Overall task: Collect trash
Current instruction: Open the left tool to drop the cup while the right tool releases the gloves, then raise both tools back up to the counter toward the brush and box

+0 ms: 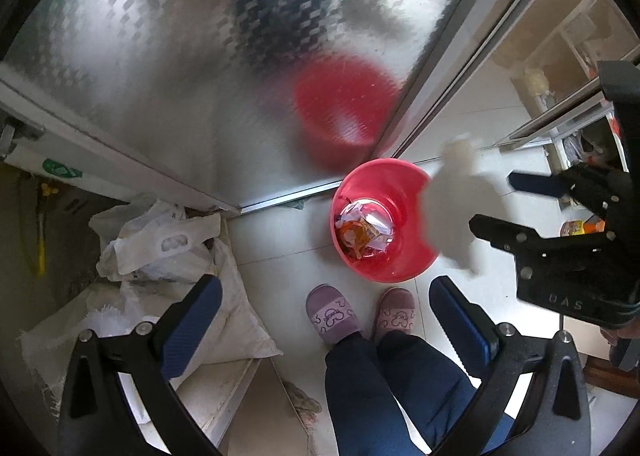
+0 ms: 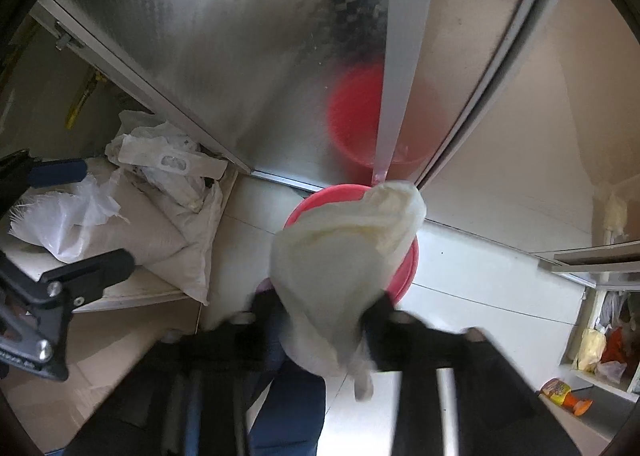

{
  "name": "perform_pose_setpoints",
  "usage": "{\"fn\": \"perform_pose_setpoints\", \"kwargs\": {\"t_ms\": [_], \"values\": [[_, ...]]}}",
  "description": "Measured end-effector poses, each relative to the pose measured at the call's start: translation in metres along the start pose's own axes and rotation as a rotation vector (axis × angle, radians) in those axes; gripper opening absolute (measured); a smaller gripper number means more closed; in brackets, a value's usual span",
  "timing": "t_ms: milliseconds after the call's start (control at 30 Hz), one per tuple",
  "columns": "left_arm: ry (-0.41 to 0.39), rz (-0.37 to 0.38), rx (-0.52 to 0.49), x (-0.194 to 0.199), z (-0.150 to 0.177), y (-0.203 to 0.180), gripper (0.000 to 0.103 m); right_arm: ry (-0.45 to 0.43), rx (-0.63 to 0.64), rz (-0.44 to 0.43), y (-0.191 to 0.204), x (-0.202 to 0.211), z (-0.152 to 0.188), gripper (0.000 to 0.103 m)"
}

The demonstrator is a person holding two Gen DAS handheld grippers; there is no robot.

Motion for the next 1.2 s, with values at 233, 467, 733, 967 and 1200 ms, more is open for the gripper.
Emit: {"fn": "perform_pose_setpoints", "kwargs": {"t_ms": [233,467,733,967,1200], "values": [[-0.009,-0.011,0.028,0.015,0.0,0.003,0.103,0.001,-0.023,0.019,-0.006,0.01,0.002,0.08],[-0.062,-0.026,0.039,0.077,-0.009,0.006,0.103,-0.048,-0.035,0.011,-0.006,0.072,-0.002,0.098],[-0.153,-0.064,0.038,0.185,-0.032,0.009,0.103,-0.144,-0.043,0.004,0.008,0.18,-0.02,0.102],[-0.236,-0.095,0.024,0.268,-0.052,0.016,0.103,-0.237,-0.018,-0.03,0.03,0.263,-0.047,0.102],[-0.295,-0.148,0.02,0.325,-0.073,0.033,0.103,-0.323,0.031,-0.066,0.054,0.32,-0.08,0.102]]}}
Point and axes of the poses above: each gripper's, at about its wrist camera, not at the fingertips, and x roughly against the way its jaws point, y to its left, z to its underside, the point moved 10 cm from there along -x, roughly the way its jaws point, and after that the axes turned 14 degrees about -x, right-handed, at the moved point
